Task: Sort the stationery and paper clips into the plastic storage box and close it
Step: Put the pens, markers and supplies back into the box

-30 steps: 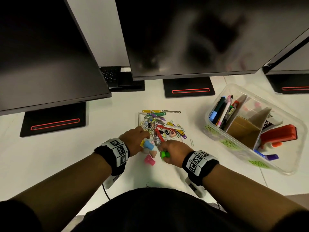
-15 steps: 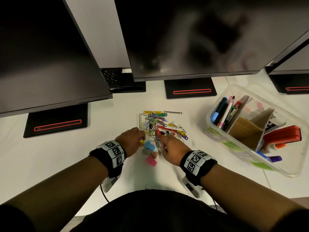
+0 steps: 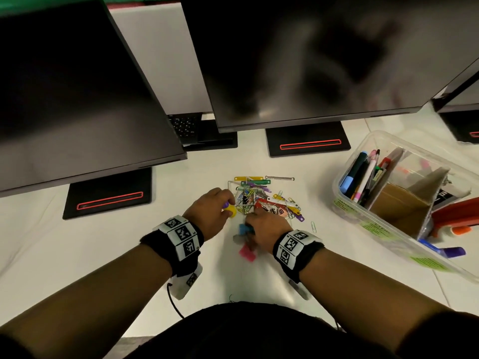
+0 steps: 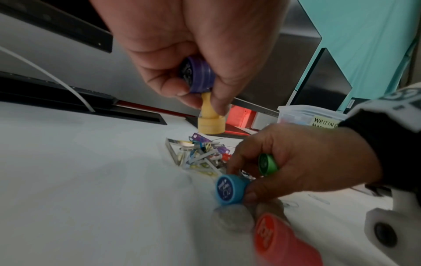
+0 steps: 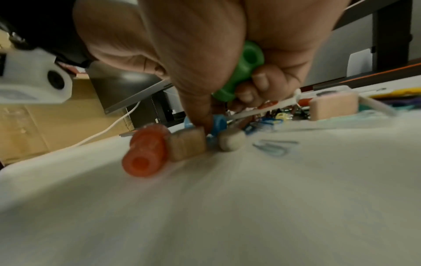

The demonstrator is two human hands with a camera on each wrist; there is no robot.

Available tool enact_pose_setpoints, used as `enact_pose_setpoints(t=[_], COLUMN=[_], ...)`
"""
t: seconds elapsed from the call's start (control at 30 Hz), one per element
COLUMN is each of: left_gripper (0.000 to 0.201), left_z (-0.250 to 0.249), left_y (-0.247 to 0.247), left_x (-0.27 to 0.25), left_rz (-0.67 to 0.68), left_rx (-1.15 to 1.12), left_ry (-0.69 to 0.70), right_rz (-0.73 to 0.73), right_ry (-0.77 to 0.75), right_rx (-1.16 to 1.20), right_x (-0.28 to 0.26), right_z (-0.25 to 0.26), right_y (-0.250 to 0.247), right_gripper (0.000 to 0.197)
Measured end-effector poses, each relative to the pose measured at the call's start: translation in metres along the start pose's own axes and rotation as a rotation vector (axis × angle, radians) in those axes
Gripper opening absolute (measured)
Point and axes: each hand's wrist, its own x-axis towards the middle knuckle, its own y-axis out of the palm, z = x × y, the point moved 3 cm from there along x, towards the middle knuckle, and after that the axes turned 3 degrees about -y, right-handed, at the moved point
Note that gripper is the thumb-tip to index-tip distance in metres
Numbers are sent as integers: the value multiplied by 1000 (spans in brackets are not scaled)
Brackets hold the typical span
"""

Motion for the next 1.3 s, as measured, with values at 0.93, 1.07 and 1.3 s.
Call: enact_pose_setpoints(t=[0.93,1.07,1.3], left_gripper=[14,15,26], left_z=[-212,-247,-274], left_y=[16,38,64], left_x=[25,30,43], left_rz=[1,73,149], left_rx=[-222,-214,-122], left_ry=[386,404,410], right_rz=[-388,-235,-261], right_ry=[589,668,613], right_rx=[279,227,264], right_x=[-179,-176,-177], right_z=[-135,-163,-172], right_y=[-139,-125,-124], right_gripper=[28,36,39])
